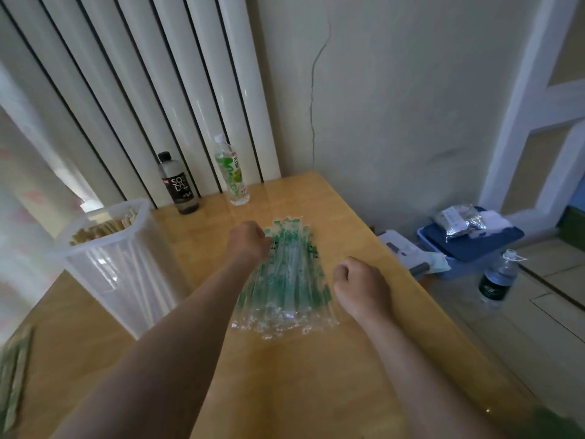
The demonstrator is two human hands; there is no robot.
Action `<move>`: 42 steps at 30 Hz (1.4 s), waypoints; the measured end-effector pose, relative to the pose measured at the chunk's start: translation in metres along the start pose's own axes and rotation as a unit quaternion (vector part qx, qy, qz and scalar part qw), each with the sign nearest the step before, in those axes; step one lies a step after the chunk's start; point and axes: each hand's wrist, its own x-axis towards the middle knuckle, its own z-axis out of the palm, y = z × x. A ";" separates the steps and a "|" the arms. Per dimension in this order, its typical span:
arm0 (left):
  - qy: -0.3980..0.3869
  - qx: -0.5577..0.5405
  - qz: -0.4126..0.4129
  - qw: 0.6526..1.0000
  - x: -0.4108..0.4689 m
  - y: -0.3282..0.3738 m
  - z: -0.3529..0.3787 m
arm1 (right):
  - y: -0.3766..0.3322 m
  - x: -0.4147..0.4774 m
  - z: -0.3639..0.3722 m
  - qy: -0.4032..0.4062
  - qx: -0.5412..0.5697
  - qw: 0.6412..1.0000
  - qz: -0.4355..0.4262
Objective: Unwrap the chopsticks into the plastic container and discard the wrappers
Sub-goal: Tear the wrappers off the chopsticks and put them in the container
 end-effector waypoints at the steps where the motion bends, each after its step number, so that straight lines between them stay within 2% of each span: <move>1: 0.003 0.003 0.001 1.000 -0.002 0.001 -0.001 | 0.000 0.000 0.000 0.001 -0.002 1.000 -0.001; 6: 0.014 -0.011 0.009 1.000 -0.015 0.005 -0.015 | -0.001 0.000 -0.001 0.004 -0.001 1.000 0.002; 13: -0.014 -0.001 0.095 0.995 -0.056 0.001 -0.046 | -0.010 -0.005 -0.013 -0.028 0.061 0.997 0.027; 17: -0.026 0.006 0.152 0.988 -0.086 -0.009 -0.070 | -0.043 -0.021 -0.023 -0.019 0.084 0.995 -0.048; 20: -0.041 -0.004 0.163 0.986 -0.109 -0.021 -0.091 | -0.083 -0.044 -0.026 -0.044 0.100 0.986 -0.123; 24: -0.016 -0.016 0.166 0.986 -0.139 -0.045 -0.123 | -0.137 -0.077 -0.014 -0.084 0.104 0.972 -0.192; 32: 0.011 -0.049 0.076 0.996 -0.188 -0.144 -0.172 | -0.212 -0.136 0.048 -0.171 0.105 0.953 -0.226; 38: 0.060 0.009 -0.039 0.997 -0.221 -0.239 -0.196 | -0.250 -0.178 0.109 -0.245 0.046 0.934 -0.257; 42: 0.114 0.052 -0.105 0.986 -0.243 -0.293 -0.202 | -0.268 -0.201 0.146 -0.308 0.036 0.920 -0.239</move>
